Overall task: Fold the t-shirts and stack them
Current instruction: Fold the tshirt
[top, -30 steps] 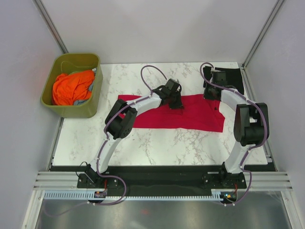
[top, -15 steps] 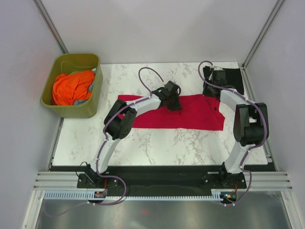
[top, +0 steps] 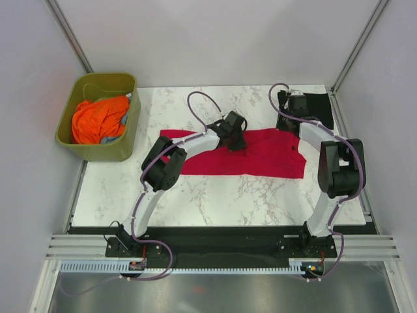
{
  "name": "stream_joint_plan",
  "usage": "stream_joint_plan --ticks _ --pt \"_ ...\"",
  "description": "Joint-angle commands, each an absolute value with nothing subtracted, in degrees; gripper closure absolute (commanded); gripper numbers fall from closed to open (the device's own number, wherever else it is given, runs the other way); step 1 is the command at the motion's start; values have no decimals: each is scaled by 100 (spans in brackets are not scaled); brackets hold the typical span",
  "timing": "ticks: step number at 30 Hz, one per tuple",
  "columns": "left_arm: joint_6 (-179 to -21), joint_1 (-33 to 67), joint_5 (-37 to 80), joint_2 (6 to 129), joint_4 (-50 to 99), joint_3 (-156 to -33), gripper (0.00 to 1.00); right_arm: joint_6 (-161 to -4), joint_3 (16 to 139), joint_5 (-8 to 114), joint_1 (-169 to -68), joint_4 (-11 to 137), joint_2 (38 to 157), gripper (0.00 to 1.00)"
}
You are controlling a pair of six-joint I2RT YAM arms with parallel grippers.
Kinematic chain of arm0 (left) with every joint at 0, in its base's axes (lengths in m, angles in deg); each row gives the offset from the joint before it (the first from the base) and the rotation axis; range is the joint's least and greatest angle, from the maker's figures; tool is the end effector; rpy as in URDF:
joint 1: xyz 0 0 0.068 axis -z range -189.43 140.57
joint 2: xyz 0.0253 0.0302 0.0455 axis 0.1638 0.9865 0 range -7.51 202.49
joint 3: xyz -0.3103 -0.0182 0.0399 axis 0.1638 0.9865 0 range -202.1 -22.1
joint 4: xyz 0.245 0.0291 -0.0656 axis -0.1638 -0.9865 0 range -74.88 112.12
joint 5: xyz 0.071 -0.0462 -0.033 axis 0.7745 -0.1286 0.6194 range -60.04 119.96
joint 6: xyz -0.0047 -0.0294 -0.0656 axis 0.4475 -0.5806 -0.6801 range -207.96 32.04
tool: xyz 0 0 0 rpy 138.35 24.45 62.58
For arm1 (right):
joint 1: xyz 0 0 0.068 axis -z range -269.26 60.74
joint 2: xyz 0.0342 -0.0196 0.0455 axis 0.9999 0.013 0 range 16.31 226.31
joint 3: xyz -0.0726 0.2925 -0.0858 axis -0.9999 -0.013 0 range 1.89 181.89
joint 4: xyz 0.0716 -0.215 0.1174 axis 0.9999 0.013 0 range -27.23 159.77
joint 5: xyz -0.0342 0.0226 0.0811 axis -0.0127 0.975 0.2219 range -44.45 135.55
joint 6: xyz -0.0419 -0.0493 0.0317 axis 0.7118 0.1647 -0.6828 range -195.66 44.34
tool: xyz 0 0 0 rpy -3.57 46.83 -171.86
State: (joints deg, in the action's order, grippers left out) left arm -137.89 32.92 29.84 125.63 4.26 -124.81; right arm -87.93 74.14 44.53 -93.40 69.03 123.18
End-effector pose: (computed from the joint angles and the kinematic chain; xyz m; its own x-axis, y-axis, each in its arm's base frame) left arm 0.4093 -0.3732 0.1679 -0.8715 -0.2411 -0.4270 0.0121 0.8599 -0.5103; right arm 0.4389 0.0308 0.2325 -0.6505 0.1659 -0.7412 0.0813 0.9854 0.1493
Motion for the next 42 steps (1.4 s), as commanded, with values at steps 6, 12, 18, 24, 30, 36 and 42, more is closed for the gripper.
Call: stream_joint_plan --ticks 6,12,18,24,30,36,42 --pt "-13753 3302 3286 12135 271 -12466 73 -9095 7861 4151 -9365 7743 12169 84" --pt "-13086 3293 3656 11186 -63 -12203 64 -10121 8154 4046 -9356 9746 11985 85" --pt "-12698 3127 3225 10185 -134 -10922 63 -10615 7039 4036 -9330 9933 11387 89" --pt "-12716 2617 2575 9955 -134 -9901 66 -10818 6203 3528 -9242 9467 11492 93" --pt "-12707 2064 2619 9621 -213 -9470 66 -10792 5683 2929 -8996 9458 11308 95" --pt "-12120 1492 2707 9900 -266 -10109 68 -10739 5857 3008 -8996 9624 10800 94" --pt "-11775 1158 2979 10982 -881 -11218 76 -10581 6464 3560 -8987 9854 10183 85"
